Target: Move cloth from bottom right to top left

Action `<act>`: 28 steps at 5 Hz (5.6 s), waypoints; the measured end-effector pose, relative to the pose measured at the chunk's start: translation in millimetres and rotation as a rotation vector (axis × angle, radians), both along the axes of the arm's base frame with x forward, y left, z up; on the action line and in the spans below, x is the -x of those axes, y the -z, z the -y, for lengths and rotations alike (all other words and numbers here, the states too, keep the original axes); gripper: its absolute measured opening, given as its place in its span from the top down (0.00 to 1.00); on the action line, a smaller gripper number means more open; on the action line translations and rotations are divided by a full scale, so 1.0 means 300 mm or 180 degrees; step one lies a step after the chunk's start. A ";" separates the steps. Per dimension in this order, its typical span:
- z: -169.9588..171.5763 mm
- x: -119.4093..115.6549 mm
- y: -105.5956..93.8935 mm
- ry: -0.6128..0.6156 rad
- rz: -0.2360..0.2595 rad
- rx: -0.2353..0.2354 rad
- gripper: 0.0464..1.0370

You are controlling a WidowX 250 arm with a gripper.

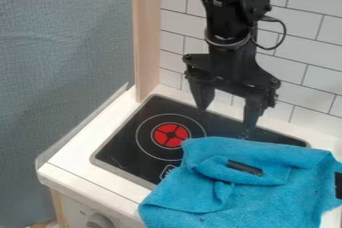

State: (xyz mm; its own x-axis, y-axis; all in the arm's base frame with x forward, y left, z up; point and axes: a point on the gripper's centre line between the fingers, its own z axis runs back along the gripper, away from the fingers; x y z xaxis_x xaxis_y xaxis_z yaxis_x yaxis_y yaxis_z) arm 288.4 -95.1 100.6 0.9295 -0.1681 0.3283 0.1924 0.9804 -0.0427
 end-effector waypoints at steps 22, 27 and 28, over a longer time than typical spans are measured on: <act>-0.226 -0.147 0.372 -0.0762 -0.0545 -0.0417 0.04; -0.358 -0.364 0.357 -0.0776 -0.0397 -0.0352 0.04; -0.357 -0.362 0.355 -0.0739 -0.0407 -0.0357 0.04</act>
State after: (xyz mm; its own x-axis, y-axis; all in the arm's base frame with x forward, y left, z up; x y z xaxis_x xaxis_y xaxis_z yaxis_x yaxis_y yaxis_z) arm 397.0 12.1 -6.0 0.9800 0.0255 0.1972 -0.0379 0.9975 0.0591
